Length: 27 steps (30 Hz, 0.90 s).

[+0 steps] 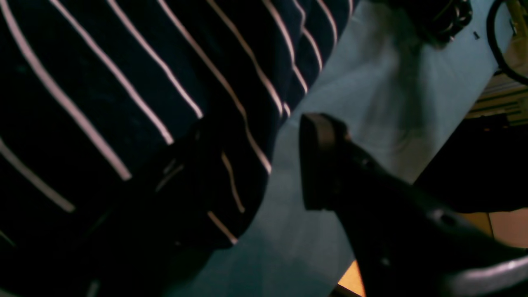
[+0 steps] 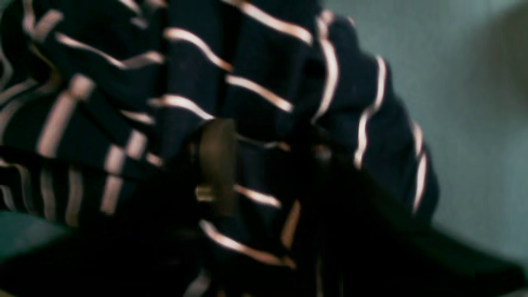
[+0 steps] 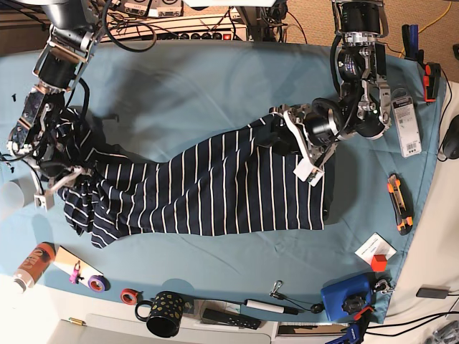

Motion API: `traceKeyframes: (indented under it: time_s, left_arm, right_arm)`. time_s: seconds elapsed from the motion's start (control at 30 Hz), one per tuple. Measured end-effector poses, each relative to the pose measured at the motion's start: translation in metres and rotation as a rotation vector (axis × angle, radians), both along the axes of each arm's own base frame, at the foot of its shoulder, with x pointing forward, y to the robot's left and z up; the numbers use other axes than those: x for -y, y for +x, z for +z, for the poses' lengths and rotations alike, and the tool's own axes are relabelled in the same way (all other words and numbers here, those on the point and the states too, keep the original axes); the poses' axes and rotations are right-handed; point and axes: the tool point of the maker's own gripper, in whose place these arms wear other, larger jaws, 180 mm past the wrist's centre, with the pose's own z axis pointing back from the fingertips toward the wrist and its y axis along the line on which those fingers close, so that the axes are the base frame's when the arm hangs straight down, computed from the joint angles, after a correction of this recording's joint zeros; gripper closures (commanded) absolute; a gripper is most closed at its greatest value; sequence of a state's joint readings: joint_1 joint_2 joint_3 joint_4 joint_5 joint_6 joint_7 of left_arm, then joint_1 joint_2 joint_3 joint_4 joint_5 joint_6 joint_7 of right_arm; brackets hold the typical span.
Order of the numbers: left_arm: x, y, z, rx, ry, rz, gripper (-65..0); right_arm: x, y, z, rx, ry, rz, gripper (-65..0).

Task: Layout the t-shirt on the table in an organized manner, then fold the t-shirt properly
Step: 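Grasp the bunched shirt end with the right gripper and tug it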

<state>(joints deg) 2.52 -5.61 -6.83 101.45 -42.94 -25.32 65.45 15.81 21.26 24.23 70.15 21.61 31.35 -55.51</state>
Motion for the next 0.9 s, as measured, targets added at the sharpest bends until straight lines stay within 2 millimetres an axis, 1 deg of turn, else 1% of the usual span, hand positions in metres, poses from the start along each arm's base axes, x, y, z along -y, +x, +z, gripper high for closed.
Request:
traceKeyframes:
  time_s: [0.03,0.2,0.27,0.4,0.47,0.5,0.57,0.6,0.63,0.73,0.8,0.9]
  left_arm:
    - [0.000,0.000,0.000,0.000,0.000,0.000,-30.9]
    - [0.000,0.000,0.000,0.000,0.000,0.000,-30.9]
    - [0.000,0.000,0.000,0.000,0.000,0.000,-30.9]
    - [0.000,0.000,0.000,0.000,0.000,0.000,-30.9]
    - [0.000,0.000,0.000,0.000,0.000,0.000,-30.9]
    - [0.000,0.000,0.000,0.000,0.000,0.000,-30.9]
    - [0.000,0.000,0.000,0.000,0.000,0.000,-30.9]
    - [0.000,0.000,0.000,0.000,0.000,0.000,-30.9]
    - [0.000,0.000,0.000,0.000,0.000,0.000,-30.9]
    - [0.000,0.000,0.000,0.000,0.000,0.000,-30.9]
    - [0.000,0.000,0.000,0.000,0.000,0.000,-30.9]
    - [0.000,0.000,0.000,0.000,0.000,0.000,-30.9]
  right_arm:
    - [-0.002,0.002,0.003,0.003,0.014,0.004,-0.2]
    - [-0.003,0.002,0.010,-0.008,-0.009,0.014,0.0]
    - [-0.004,0.002,0.023,0.003,-0.040,0.028,0.0]
    - [-0.009,0.010,0.059,0.079,-0.092,0.058,0.0]
    - [-0.011,0.011,0.064,0.095,-0.096,0.063,0.0]
    - [-0.011,0.009,0.062,0.081,-0.096,0.063,-4.4]
    - [-0.010,0.000,0.052,0.005,-0.100,0.064,-17.9]
    - [-0.010,-0.005,0.047,-0.030,-0.098,0.066,-23.5]
    - [-0.009,-0.008,0.044,-0.058,-0.099,0.067,-26.9]
    - [-0.009,-0.015,0.038,-0.106,-0.098,0.064,-27.7]
    - [-0.008,-0.012,0.041,-0.082,-0.093,0.052,-27.7]
    - [-0.001,0.013,0.067,0.126,-0.099,-0.004,-27.6]
